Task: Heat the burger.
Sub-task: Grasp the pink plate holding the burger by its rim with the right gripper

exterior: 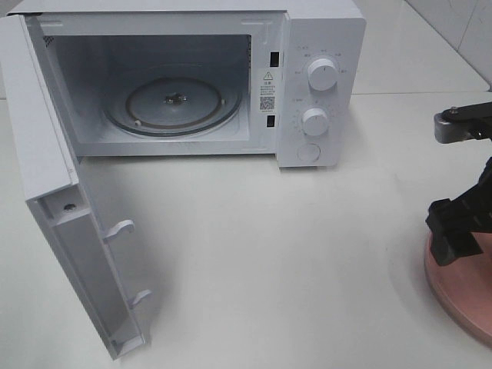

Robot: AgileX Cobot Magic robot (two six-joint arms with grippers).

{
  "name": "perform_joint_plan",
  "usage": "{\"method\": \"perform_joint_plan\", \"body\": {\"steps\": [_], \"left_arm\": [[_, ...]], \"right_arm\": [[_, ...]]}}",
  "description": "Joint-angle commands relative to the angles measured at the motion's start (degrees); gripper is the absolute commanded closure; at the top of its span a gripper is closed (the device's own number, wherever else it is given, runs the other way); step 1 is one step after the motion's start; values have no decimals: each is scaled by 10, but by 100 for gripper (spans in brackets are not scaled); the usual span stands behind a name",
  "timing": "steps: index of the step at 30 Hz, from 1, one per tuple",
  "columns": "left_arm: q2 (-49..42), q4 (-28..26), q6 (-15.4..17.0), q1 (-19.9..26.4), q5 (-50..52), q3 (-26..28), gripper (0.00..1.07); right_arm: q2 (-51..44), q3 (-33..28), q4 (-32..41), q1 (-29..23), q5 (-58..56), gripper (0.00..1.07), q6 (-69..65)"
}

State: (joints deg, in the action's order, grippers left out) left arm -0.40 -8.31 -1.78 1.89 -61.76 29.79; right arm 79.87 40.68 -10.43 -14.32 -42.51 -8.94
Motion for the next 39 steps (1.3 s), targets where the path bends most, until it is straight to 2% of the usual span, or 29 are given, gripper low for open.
{"method": "perform_joint_plan", "body": {"steps": [1, 22, 39], "left_arm": [[-7, -2, 1, -1, 6, -2, 9], [-7, -2, 1, -1, 6, -2, 9], [-7, -2, 1, -1, 6, -2, 9]], "right_arm": [[25, 0, 9, 3, 16, 20, 6], [174, 0, 19, 3, 131, 24, -30], [237, 0, 19, 3, 168, 28, -48]]}}
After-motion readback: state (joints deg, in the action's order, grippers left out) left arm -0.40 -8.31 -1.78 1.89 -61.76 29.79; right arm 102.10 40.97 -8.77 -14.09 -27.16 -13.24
